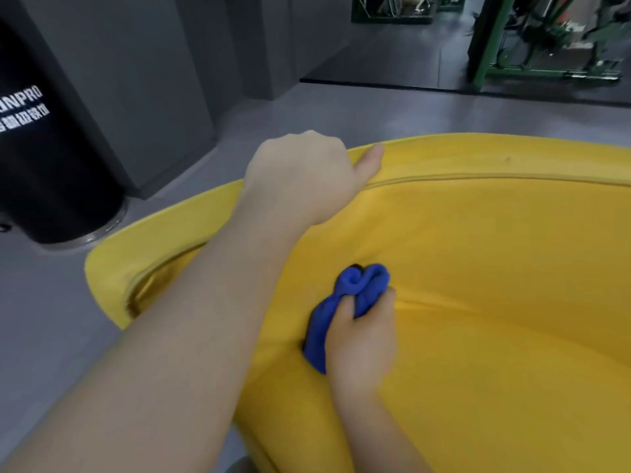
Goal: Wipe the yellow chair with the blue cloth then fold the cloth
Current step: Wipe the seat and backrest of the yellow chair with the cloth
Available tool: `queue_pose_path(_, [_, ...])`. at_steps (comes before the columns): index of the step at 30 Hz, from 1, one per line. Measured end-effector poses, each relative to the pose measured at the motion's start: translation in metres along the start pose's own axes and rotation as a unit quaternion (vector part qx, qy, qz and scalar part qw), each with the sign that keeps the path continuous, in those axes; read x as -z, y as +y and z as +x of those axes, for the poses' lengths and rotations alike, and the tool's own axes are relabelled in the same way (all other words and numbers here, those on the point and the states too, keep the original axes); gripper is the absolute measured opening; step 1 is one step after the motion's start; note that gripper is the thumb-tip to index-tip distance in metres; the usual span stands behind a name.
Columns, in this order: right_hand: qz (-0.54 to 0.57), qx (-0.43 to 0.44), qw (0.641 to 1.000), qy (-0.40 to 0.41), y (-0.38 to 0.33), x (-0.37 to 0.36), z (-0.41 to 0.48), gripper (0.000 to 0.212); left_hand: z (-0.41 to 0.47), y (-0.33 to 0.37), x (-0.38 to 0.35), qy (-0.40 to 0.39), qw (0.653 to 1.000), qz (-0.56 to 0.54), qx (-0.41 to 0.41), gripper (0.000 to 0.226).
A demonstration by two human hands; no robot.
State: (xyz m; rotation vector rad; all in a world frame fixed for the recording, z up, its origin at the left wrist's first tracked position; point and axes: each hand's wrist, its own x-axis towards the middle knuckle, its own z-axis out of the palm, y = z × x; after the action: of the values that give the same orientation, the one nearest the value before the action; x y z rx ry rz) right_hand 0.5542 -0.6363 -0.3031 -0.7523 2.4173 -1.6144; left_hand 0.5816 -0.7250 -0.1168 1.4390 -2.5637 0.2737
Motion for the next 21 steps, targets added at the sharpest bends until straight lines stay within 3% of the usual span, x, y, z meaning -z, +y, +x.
queue_pose_path(2, [0.003, 0.032, 0.999, -0.044, 0.000, -0.002, -0.020, 0.015, 0.001, 0.001, 0.000, -0.001, 1.000, 0.006, -0.005, 0.071])
queue_pose_path(6, [0.055, 0.083, 0.980, -0.170, -0.013, -0.009, -0.070, 0.037, 0.002, 0.002, -0.002, 0.013, 1.000, 0.010, -0.010, 0.070])
queue_pose_path(11, [0.131, 0.096, 0.953, -0.255, -0.048, 0.009, -0.081, 0.013, 0.002, 0.002, -0.006, 0.018, 1.000, 0.014, -0.016, 0.072])
queue_pose_path(14, [0.148, 0.136, 0.931, -0.304, -0.072, 0.027, -0.066, 0.025, 0.005, 0.003, -0.005, 0.008, 1.000, 0.013, -0.014, 0.073])
queue_pose_path(16, [0.153, 0.139, 0.939, -0.274, -0.081, 0.037, -0.056, 0.027, 0.002, 0.002, -0.005, 0.008, 1.000, 0.004, -0.010, 0.073])
queue_pose_path(18, [0.181, 0.118, 0.959, -0.184, -0.078, 0.043, -0.032, 0.033, -0.001, 0.000, -0.005, 0.034, 0.999, -0.004, -0.011, 0.069])
queue_pose_path(21, [0.098, 0.118, 0.987, -0.051, -0.043, 0.050, 0.028, 0.023, -0.004, 0.001, -0.003, 0.046, 0.998, -0.034, 0.003, 0.059])
